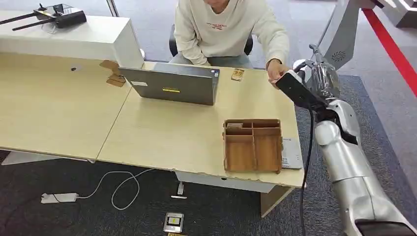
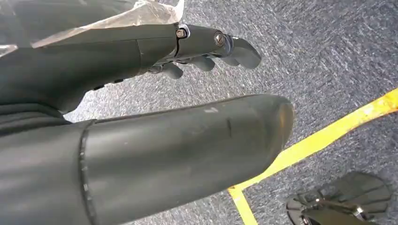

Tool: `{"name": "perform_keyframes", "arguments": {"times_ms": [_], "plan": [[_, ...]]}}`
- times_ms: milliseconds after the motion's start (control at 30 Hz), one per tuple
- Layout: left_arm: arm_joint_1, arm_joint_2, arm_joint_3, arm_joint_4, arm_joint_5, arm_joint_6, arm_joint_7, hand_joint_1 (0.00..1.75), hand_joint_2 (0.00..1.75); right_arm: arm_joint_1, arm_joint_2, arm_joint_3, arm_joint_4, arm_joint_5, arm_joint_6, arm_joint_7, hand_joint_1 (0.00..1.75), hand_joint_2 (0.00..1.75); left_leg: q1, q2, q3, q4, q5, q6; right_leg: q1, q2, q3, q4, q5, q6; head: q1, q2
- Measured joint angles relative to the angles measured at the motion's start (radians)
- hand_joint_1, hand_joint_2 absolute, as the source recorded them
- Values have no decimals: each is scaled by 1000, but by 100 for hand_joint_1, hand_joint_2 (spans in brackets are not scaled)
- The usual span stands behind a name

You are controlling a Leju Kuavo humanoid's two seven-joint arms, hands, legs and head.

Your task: Pass the card to the sensor for recognition and then transmit it.

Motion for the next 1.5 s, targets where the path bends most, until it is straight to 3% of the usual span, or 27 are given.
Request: {"name": "perform_keyframes", "arguments": {"times_ms": [200, 400, 633, 933, 1133, 1500], "plan": [[-3, 4, -13, 0, 2, -1, 7, 0, 0, -5, 26, 10, 69, 13, -48, -5, 0, 175, 0, 0, 0, 0, 0, 0, 0, 0, 0, 0, 0, 0, 0, 0], [-2, 4, -13, 0, 22, 3, 19, 0, 0, -22, 11, 7, 101, -6, -105, 9, 0, 175, -1, 0, 0, 1, 0, 0, 0, 0, -1, 0, 0, 0, 0, 0], [6, 0, -12, 0, 61, 24, 42, 0, 0, -23, -101, -78, 162, -82, -228, 29, 0, 175, -2, -2, 0, 2, -1, 1, -1, -1, -1, -1, 0, 1, 0, 0], [9, -16, -8, 0, 113, 39, 76, 0, 0, 87, -213, -184, 254, -112, -298, 50, 0, 175, -2, -1, 0, 2, -1, 2, -2, -1, 0, -1, 0, 1, 0, 0], [9, -40, 15, 0, 146, 74, 103, 0, 0, 189, -235, -209, 377, -68, -274, 160, 0, 175, -1, -2, 0, 2, -2, 2, -1, -1, 0, -2, -1, 1, 0, 0], [10, -66, 41, 0, 174, 87, 114, 0, 0, 385, -237, -217, 545, -35, -206, 257, 0, 175, -2, -2, 0, 1, -2, 2, -1, -1, 0, -2, -1, 1, 0, 0]]}}
